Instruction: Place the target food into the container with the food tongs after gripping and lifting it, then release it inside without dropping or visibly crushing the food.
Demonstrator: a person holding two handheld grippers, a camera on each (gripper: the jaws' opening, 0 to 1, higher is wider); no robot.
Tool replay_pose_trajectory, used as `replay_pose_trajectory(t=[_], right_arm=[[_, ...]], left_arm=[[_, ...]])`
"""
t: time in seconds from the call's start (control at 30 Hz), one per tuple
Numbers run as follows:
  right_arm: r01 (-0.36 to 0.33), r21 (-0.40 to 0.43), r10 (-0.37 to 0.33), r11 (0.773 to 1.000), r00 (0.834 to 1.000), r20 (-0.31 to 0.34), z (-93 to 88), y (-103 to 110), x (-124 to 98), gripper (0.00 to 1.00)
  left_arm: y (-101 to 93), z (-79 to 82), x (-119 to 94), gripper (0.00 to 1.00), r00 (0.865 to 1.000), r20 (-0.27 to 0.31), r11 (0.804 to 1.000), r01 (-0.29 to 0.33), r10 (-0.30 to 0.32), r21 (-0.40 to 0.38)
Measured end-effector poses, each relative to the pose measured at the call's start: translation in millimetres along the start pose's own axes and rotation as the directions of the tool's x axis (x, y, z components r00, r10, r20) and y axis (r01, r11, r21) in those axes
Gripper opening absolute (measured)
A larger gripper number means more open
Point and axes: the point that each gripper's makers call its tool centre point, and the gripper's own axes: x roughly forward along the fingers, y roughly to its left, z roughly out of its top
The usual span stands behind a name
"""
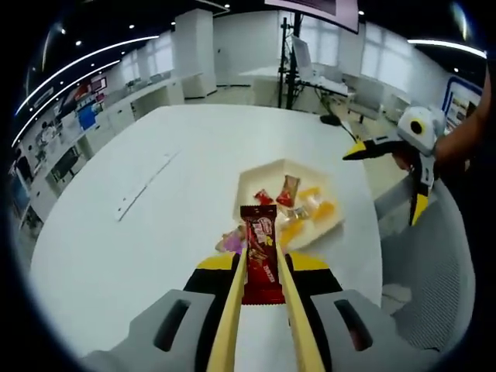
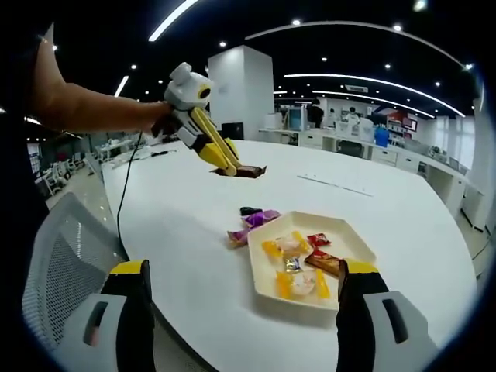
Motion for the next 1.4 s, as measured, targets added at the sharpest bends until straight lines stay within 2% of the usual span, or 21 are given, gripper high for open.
replay_pose_trajectory(t=[0.53,0.87,1.4], right_arm=[[-0.006,-0.005,0.005,1.000,1.000,-0.008,-1.4,1,1,0.98],[-0.001,0.002,0.001,1.000,1.000,-0.002,-0.2,0,0,0.98],[0.010,0.003,-0.010,1.000,1.000,0.005,1.0,-2,-1,0.97]], left_arm=[[-4.4,40.8,28,0.20,1.000,0.006,1.000,0.005,-0.005,0.011],[-15.6,70.3,56,0.20,0.999,0.003,0.999,0.044,-0.044,0.023],[-28.1,101.2,91,0.20,0.998,-0.012,0.997,0.069,-0.069,0.039]])
